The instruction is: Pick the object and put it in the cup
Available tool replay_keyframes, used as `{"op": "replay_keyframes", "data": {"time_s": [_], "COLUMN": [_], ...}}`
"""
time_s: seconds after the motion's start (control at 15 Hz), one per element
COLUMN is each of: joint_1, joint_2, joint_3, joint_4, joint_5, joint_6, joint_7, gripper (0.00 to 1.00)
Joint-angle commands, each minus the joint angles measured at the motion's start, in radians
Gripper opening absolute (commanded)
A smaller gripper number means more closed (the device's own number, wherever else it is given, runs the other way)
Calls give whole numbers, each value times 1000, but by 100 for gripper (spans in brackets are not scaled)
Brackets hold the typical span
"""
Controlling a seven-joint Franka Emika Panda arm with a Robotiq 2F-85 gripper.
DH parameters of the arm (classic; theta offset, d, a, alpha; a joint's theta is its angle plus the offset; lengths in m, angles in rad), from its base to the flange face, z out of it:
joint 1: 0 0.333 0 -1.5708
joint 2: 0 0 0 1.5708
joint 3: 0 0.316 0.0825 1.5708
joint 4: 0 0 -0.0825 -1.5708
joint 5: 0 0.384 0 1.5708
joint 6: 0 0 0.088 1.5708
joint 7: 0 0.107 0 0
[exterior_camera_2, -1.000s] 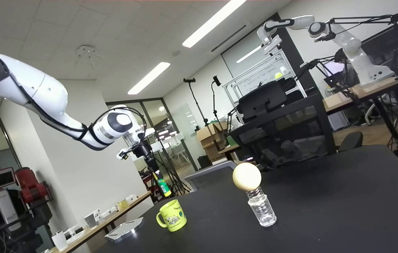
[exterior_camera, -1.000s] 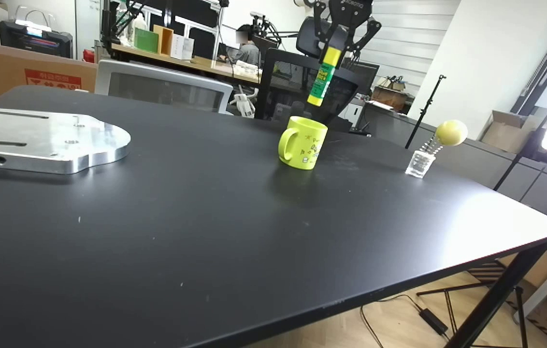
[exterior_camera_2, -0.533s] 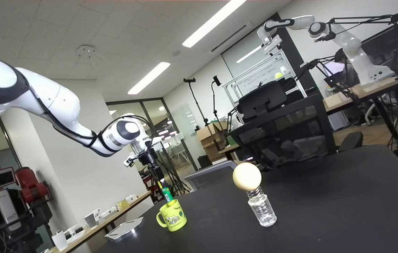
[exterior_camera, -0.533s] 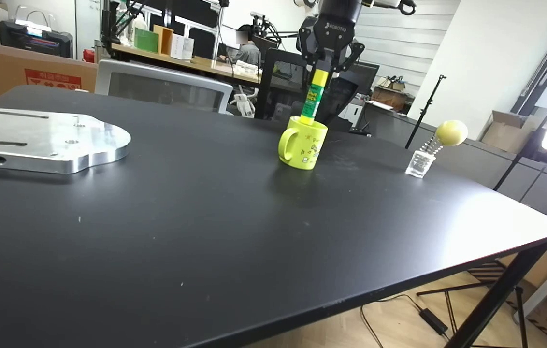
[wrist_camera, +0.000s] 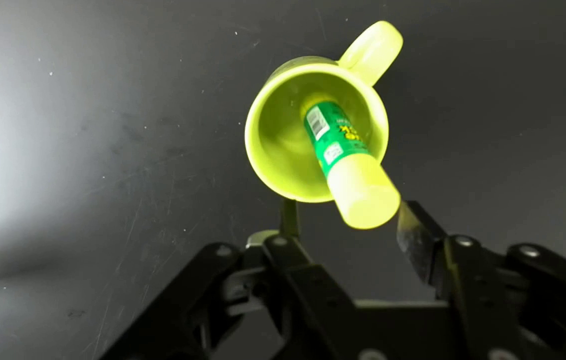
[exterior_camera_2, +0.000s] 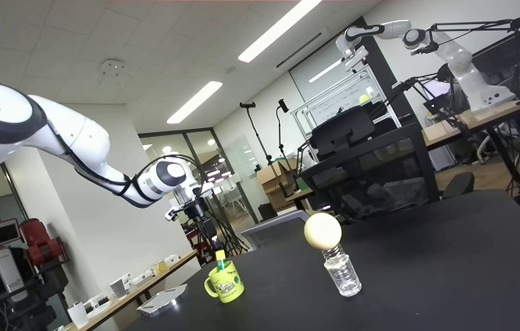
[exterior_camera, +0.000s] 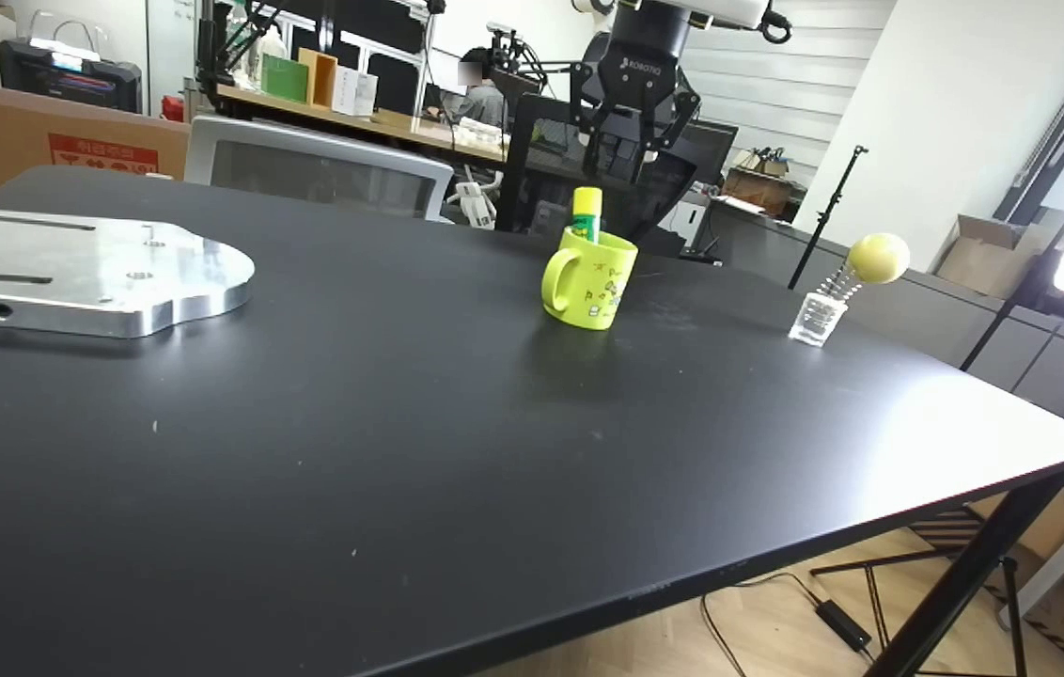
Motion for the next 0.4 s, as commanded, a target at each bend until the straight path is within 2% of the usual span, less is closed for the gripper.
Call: {"op": "replay_keyframes", "data": {"time_s": [0.0, 0.13, 0.2, 0.27, 0.33], "joint_1": [5, 0, -1, 8, 7], "joint_2": [-37, -73, -96, -42, -50], "joint_3": [-11, -15, -23, -20, -21], "joint_4": [10, -11, -28, 11, 11], "joint_5": [26, 28, 23, 20, 19], "joint_6": [-17, -15, -20, -6, -8], "joint_7": [-17, -19, -13, -10, -11], "gripper": [87, 99, 100, 100, 96]}}
